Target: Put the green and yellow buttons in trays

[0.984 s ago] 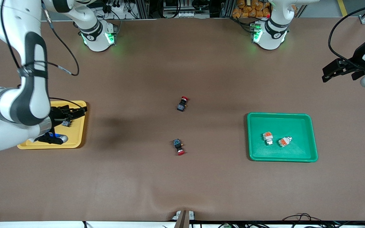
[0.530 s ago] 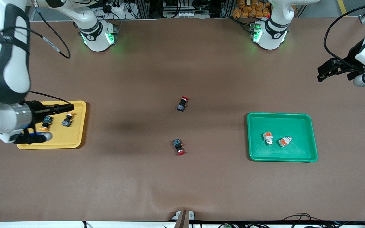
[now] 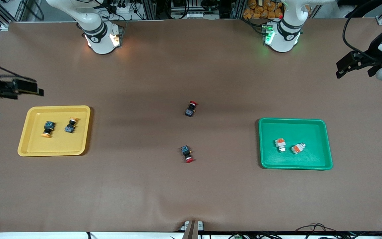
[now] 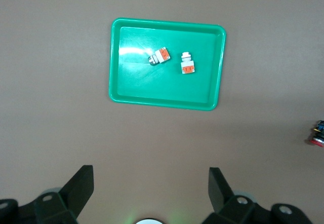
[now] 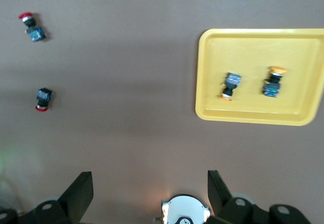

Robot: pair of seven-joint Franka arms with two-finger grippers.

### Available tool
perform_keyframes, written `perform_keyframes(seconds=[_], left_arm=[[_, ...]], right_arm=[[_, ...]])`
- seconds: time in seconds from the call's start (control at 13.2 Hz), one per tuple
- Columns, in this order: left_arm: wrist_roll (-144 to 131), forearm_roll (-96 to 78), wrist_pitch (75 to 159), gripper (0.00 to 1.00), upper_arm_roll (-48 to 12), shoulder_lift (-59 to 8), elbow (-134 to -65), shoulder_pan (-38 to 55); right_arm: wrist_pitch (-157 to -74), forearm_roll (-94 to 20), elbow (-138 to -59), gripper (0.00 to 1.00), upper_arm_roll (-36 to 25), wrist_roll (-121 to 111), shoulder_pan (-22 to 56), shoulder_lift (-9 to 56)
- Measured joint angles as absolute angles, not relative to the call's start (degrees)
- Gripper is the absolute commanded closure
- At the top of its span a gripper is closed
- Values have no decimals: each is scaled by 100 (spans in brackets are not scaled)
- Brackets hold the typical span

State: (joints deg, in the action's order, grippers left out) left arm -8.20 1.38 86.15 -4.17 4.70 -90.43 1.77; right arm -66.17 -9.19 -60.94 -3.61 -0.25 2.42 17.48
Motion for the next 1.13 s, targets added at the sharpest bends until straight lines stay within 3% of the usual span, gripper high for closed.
perform_keyframes(seconds=[0.45, 1.13], left_arm=[[-820, 138, 8641, 0, -408, 483, -9047, 168], [-820, 127, 8677, 0, -439, 483, -9037, 194]], right_arm=[[-7824, -501, -8349, 0, -232, 162, 140, 86], [-8263, -376, -8789, 0, -179, 265, 122, -124]])
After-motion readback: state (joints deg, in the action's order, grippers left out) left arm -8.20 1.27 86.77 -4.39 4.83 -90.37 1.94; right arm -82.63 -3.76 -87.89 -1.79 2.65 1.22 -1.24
